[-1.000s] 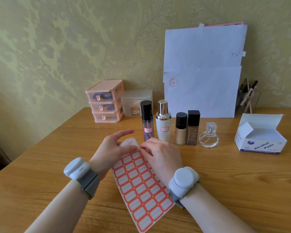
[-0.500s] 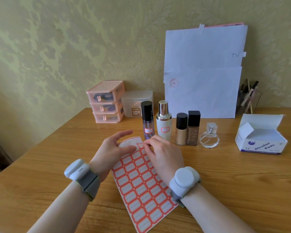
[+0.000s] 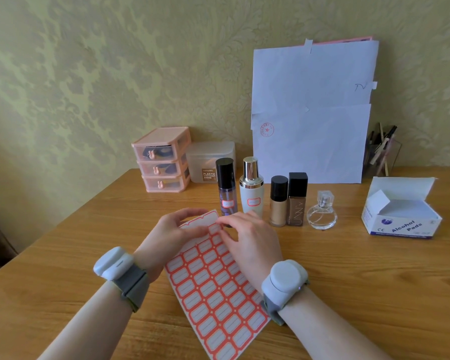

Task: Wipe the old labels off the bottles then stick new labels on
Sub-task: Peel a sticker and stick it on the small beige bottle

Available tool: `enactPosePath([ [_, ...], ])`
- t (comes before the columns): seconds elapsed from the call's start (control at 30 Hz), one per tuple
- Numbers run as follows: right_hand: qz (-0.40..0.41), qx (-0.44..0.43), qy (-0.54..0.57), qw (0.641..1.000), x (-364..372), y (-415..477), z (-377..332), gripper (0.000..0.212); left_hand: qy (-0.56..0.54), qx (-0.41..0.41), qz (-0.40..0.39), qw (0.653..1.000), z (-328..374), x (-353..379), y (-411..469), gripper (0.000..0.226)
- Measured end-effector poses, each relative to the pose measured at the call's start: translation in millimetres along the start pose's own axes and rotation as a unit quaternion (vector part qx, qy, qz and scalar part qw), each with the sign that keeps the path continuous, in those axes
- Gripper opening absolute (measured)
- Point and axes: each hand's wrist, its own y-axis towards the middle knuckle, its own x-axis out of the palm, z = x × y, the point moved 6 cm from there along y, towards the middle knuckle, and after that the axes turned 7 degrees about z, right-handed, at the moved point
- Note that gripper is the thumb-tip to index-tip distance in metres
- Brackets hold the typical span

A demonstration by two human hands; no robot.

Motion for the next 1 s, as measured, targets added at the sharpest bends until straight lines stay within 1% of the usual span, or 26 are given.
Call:
enactPosePath([
  [0.17, 0.026, -0.012, -0.010, 1.000, -1.9, -0.8, -2.0, 0.016, -0.014, 0.009, 0.029, 0.999, 3.1, -0.2, -1.4, 0.026],
  [0.37, 0.030, -0.017, -0.018, 0.999, -2.5, -0.7, -2.8, 0.018, -0.038, 0.028, 0.047, 0.998, 7.2, 3.2, -6.4, 0.026],
  [0.63, 0.036, -0.025, -0.017, 0.999, -3.6, -1.7, -6.6, 0.018, -0.030, 0.044, 0.044, 0.998, 7.3, 2.6, -9.7, 0.027],
  [0.83, 0.006, -0.026, -0.005, 1.000, -0.6, -1.8, -5.9, 0.023, -0.017, 0.063, 0.041, 0.997, 7.9, 1.2, -10.2, 0.030],
  [1.0, 0.028, -0.028, -0.014, 0.999, -5.3, -1.7, -8.2, 0.016, -0.019, 0.070, 0.030, 0.997, 8.9, 2.2, -10.8, 0.033],
])
